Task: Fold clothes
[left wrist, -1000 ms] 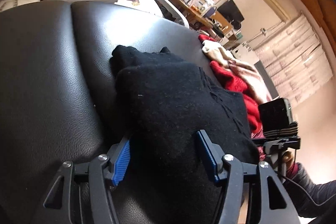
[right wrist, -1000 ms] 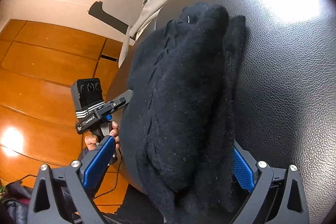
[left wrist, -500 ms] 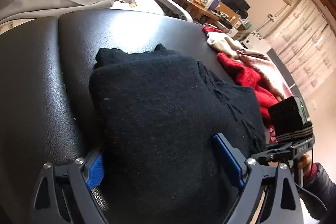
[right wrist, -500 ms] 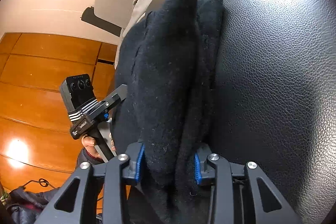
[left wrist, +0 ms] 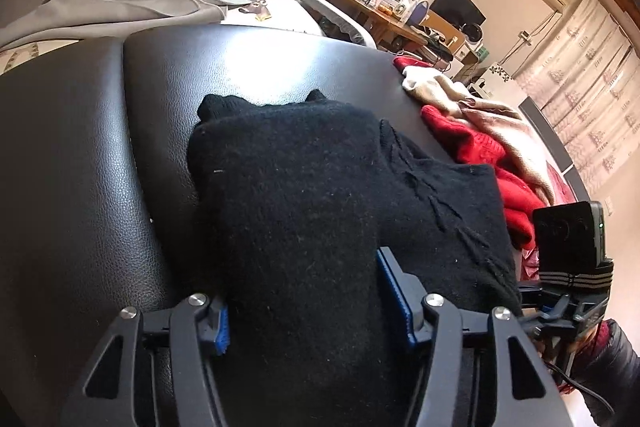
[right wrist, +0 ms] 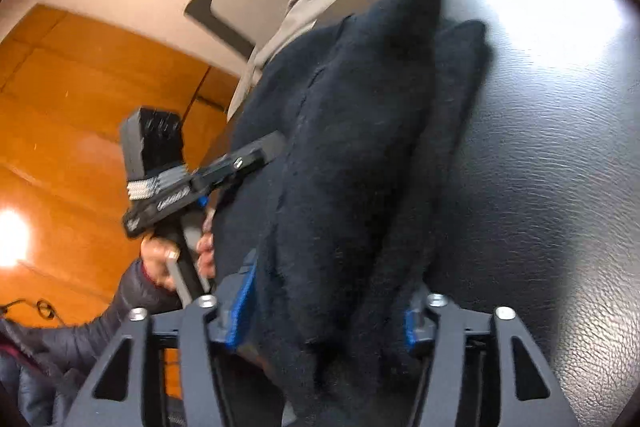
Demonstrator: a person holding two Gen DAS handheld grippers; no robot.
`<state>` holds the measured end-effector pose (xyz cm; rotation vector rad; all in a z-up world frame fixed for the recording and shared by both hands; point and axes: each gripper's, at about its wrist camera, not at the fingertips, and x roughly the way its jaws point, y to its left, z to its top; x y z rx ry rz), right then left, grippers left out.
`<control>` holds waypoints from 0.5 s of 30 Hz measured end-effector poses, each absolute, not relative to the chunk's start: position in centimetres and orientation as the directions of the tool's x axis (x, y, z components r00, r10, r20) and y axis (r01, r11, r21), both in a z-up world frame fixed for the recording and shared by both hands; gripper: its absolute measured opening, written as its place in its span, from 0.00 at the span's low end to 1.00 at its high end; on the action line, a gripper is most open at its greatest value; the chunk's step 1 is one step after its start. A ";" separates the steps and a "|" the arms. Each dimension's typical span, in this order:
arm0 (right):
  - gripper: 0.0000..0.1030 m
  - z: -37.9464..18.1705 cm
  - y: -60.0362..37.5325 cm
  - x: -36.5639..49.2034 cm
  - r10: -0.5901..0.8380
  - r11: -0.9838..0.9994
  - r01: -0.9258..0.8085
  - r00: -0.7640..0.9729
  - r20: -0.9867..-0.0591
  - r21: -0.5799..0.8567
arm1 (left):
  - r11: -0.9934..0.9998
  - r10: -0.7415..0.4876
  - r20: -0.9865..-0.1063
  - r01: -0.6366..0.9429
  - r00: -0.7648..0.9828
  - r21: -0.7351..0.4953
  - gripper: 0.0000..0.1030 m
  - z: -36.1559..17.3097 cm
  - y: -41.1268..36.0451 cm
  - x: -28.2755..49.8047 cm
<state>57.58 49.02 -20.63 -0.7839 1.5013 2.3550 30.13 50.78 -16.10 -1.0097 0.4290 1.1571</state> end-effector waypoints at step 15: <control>0.59 -19.6 48.9 53.9 -0.049 -0.502 -0.526 -0.775 -0.631 0.686 | 0.072 0.607 -0.731 -0.938 0.312 -0.340 0.54 -15.6 50.0 31.5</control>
